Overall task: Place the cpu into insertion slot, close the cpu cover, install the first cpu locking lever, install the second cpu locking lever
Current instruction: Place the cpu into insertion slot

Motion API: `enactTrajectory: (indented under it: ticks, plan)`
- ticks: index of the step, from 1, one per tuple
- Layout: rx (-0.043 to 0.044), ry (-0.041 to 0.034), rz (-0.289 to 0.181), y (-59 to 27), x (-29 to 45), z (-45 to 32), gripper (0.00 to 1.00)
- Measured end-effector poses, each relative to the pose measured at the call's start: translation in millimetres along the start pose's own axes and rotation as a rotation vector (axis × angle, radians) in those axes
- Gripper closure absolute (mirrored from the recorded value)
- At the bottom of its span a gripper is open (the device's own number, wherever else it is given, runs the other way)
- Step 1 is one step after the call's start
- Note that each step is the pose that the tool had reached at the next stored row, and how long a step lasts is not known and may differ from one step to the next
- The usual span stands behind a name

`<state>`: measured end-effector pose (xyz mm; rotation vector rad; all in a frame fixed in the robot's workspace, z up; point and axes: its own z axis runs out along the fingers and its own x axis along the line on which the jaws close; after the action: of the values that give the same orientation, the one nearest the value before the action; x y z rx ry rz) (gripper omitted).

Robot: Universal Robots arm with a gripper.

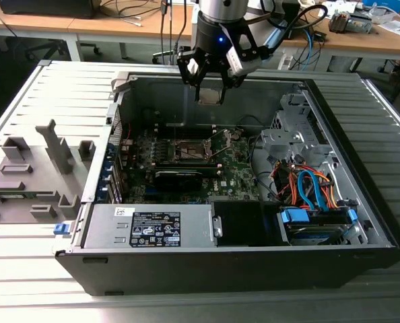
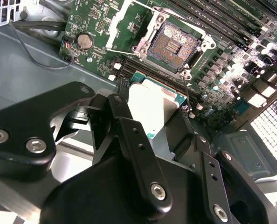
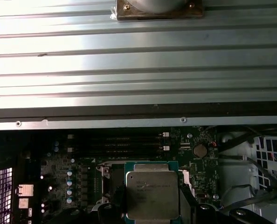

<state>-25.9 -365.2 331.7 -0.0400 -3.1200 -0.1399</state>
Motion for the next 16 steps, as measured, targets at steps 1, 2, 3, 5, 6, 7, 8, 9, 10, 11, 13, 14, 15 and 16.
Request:
enactTrajectory:
  ticks: [1,2,3,5,6,7,8,9,10,11,13,14,15,16]
  plan:
    - [0.0,0.0,0.0,0.0,0.0,0.1,0.46]
    - [0.0,0.0,0.0,0.0,0.0,0.3,0.46]
    - [0.0,0.0,0.0,-0.1,0.0,0.5,0.46]
    - [0.0,0.0,0.0,-0.1,0.0,0.8,0.46]
    - [0.0,0.0,0.0,-0.1,0.0,1.0,0.46]
    - [0.0,-0.0001,0.0,-0.1,0.0,1.2,0.46]
    - [-0.0001,0.0,0.0,-0.1,0.0,1.3,0.46]
    - [0.0,0.0,0.0,-0.2,0.0,1.8,0.46]
    - [-0.0001,-0.0001,0.0,-0.2,-0.1,2.2,0.46]
    - [0.0,0.0,0.0,-0.2,-0.1,2.3,0.46]
    - [0.0,0.0,0.0,-0.3,0.0,2.7,0.46]
    - [-0.0001,0.0,0.0,-0.3,-0.1,2.9,0.46]
    - [-0.0001,-0.0001,0.0,-0.3,0.0,3.1,0.46]
    - [-0.0001,0.0,0.0,-0.4,0.0,3.3,0.46]
